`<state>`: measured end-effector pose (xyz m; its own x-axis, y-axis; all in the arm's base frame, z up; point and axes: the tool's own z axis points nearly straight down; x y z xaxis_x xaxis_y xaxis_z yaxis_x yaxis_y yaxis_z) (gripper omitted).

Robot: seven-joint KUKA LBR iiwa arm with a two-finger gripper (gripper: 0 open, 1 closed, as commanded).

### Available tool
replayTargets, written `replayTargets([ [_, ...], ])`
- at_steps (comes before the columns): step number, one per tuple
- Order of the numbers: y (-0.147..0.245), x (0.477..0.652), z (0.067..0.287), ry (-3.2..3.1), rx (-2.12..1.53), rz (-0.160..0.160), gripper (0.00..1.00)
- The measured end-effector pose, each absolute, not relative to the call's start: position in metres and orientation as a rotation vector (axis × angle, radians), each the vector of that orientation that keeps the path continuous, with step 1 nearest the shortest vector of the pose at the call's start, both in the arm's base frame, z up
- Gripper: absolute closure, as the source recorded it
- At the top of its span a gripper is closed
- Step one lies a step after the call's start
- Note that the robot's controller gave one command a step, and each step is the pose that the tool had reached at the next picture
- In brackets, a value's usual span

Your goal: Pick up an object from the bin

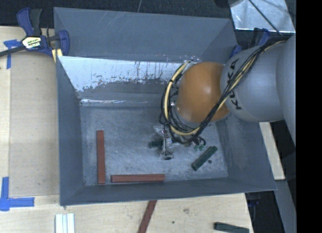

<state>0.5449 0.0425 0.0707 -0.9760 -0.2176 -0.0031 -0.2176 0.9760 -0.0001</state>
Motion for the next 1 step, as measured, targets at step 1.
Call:
replayTargets([
  [1, 0.0425, 0.5449, 0.0707, 3.120, -0.343, 0.001, 1.00],
])
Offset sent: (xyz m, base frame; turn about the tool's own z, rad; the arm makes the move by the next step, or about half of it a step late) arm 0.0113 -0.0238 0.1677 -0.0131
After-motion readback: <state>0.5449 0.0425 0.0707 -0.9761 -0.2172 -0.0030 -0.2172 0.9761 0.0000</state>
